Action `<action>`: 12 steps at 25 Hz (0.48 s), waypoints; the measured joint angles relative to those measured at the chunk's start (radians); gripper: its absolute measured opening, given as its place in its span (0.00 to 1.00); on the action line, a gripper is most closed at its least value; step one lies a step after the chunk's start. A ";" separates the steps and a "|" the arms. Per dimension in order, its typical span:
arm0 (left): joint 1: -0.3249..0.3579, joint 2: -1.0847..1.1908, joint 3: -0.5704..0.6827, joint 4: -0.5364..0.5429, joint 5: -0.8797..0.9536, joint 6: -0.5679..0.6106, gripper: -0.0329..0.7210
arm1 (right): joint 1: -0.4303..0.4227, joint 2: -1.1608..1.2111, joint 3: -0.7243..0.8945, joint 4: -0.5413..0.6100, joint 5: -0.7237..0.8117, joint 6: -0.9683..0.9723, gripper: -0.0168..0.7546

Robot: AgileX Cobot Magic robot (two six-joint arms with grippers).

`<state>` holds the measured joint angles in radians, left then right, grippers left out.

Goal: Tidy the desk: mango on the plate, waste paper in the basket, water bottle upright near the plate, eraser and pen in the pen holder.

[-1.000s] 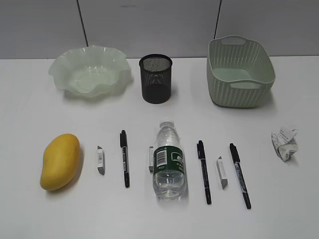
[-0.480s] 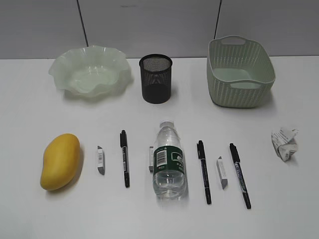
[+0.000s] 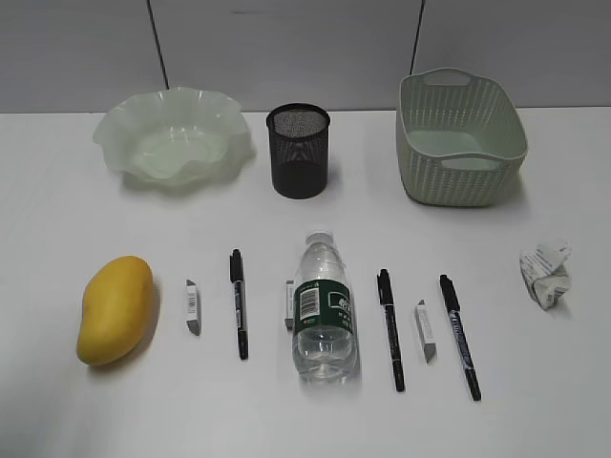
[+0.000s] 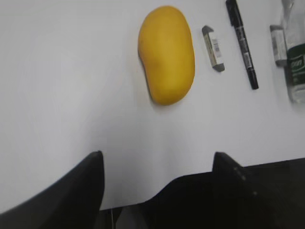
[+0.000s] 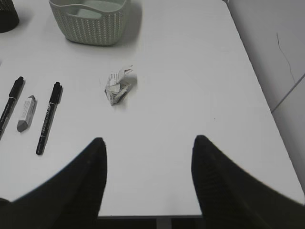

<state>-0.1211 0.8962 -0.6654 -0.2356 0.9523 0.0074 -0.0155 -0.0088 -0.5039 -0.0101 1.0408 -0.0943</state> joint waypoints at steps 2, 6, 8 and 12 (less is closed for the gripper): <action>-0.037 0.086 -0.025 0.018 -0.021 0.000 0.75 | 0.000 0.000 0.000 0.000 0.000 0.000 0.61; -0.140 0.257 -0.097 0.035 -0.067 -0.055 0.73 | 0.000 0.000 0.000 0.000 0.000 0.000 0.61; -0.204 0.343 -0.135 0.043 -0.083 -0.080 0.72 | 0.000 0.000 0.000 0.000 0.000 0.000 0.61; -0.295 0.510 -0.217 0.154 -0.102 -0.198 0.72 | 0.000 0.000 0.000 0.000 0.000 0.000 0.61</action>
<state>-0.4160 1.4064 -0.8826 -0.0816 0.8501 -0.1901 -0.0155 -0.0088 -0.5039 -0.0101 1.0408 -0.0943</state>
